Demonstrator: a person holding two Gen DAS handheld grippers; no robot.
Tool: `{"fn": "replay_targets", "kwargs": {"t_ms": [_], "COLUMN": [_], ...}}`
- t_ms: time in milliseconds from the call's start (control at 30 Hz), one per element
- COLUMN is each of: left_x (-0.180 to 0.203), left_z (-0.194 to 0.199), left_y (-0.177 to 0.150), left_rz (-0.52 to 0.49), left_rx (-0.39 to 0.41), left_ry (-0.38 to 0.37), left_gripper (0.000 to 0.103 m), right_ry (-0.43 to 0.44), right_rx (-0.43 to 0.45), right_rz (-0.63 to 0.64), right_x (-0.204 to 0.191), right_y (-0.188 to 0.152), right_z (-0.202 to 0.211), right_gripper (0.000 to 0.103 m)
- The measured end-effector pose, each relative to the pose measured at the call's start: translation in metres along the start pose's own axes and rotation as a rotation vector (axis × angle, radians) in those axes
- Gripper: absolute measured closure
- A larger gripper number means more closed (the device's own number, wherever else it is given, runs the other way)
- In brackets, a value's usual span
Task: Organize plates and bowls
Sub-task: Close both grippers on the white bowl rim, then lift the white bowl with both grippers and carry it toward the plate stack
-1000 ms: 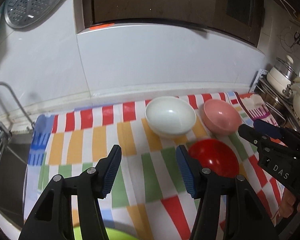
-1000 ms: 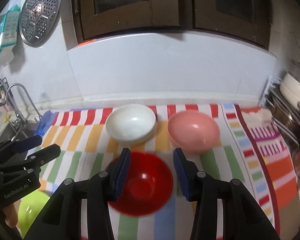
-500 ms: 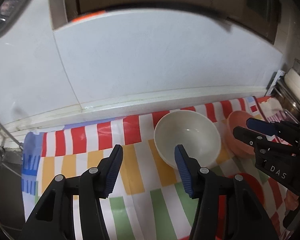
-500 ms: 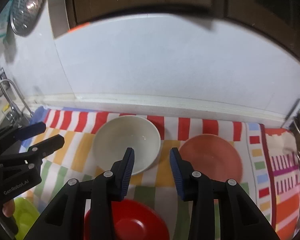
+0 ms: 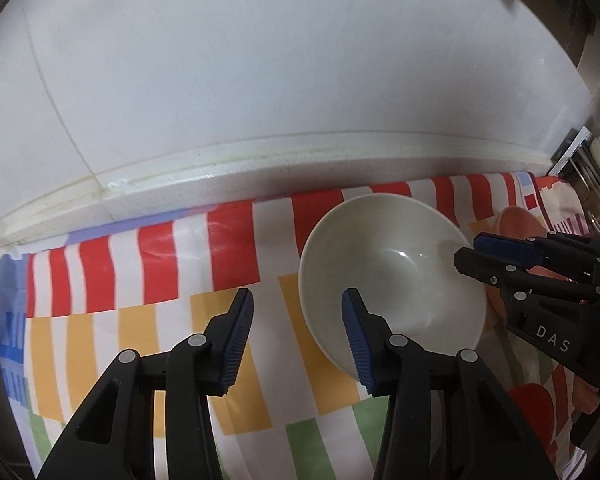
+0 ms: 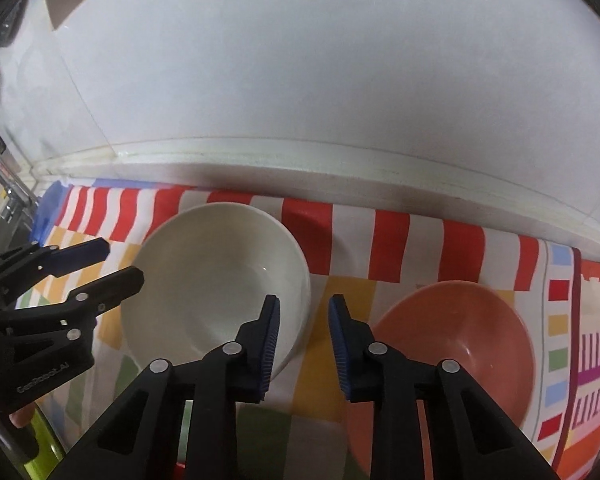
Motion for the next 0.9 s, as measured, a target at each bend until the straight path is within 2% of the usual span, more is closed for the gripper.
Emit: {"fn": "replay_targets", "kwargs": {"t_ms": [300, 467, 667, 900], "left_x": [0.008, 0.012, 0.011, 0.009], "left_z": [-0.025, -0.033, -0.037, -0.024], "left_y": [-0.003, -0.005, -0.001, 0.000], "left_rz": [-0.010, -0.016, -0.024, -0.008], "left_rx": [-0.059, -0.076, -0.068, -0.053], "left_ry": [-0.031, -0.046, -0.013, -0.020], "left_gripper": [0.072, 0.087, 0.089, 0.090], "right_ry": [-0.002, 0.004, -0.012, -0.009], "right_rx": [-0.048, -0.068, -0.065, -0.050], "right_rz": [-0.001, 0.010, 0.017, -0.006], "right_x": [0.001, -0.003, -0.011, -0.013], "right_y": [-0.001, -0.002, -0.001, 0.002], "right_z": [-0.016, -0.021, -0.022, -0.011], "right_gripper": [0.088, 0.093, 0.094, 0.094]}}
Point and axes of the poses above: each gripper's, at about its wrist camera, not at the fingertips, and z roughly against the way its jaws point, x to its right, y to its top, the point moved 8 cm from there along -z, roughly the way its jaws point, and after that the axes turned 6 degrees about -z, right-handed, at the moved point
